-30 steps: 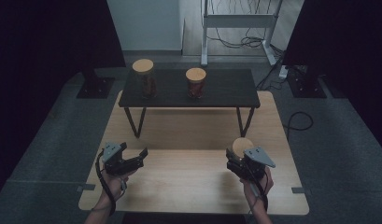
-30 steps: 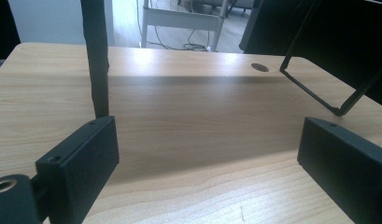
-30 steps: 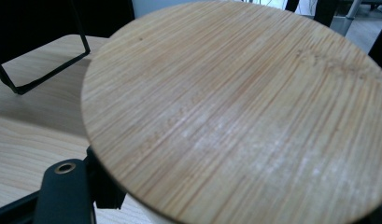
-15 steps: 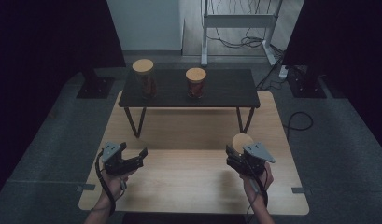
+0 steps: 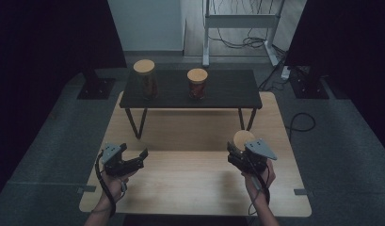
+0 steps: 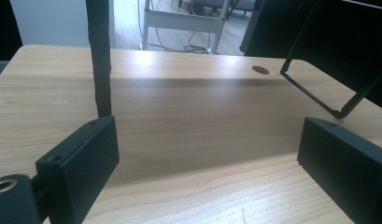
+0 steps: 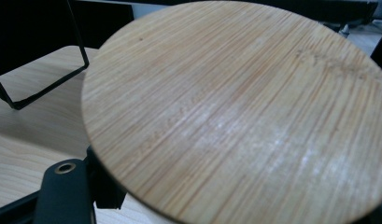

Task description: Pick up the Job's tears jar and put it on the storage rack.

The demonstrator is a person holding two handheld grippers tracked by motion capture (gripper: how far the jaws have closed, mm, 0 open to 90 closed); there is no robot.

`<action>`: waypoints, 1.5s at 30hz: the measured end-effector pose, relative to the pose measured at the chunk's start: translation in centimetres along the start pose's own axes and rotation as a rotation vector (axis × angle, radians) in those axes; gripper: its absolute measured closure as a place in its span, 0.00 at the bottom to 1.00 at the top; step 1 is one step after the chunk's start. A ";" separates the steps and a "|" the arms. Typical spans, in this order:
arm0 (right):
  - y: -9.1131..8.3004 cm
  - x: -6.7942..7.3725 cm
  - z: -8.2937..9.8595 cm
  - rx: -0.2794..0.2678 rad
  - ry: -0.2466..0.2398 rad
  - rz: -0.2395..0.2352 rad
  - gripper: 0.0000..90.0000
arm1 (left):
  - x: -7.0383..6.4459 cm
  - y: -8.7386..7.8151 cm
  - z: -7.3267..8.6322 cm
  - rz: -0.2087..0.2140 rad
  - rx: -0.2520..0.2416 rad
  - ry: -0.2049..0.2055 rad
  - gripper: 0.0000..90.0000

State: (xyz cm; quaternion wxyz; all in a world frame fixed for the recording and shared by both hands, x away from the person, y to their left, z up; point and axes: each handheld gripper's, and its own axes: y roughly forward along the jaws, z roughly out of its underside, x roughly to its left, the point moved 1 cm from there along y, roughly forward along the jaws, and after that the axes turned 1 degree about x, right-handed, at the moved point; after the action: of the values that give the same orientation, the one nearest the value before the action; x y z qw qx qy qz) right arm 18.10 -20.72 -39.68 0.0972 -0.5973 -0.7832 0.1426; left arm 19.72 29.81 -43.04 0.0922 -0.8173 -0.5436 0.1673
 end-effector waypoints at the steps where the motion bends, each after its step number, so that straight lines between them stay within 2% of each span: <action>1: 0.0 0.0 -0.1 -0.002 -0.002 -0.001 0.28 | 0.0 0.0 0.0 0.000 0.000 0.000 0.06; 45: 0.9 0.5 -3.1 -0.044 -0.041 0.004 0.28 | 0.2 -0.2 -0.1 -0.004 -0.006 -0.004 0.06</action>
State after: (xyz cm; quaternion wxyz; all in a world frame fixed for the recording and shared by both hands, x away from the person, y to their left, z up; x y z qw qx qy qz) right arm 19.77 -19.65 -37.07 0.0678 -0.5978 -0.7868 0.1376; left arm 19.69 30.07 -42.92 0.0889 -0.8162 -0.5460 0.1668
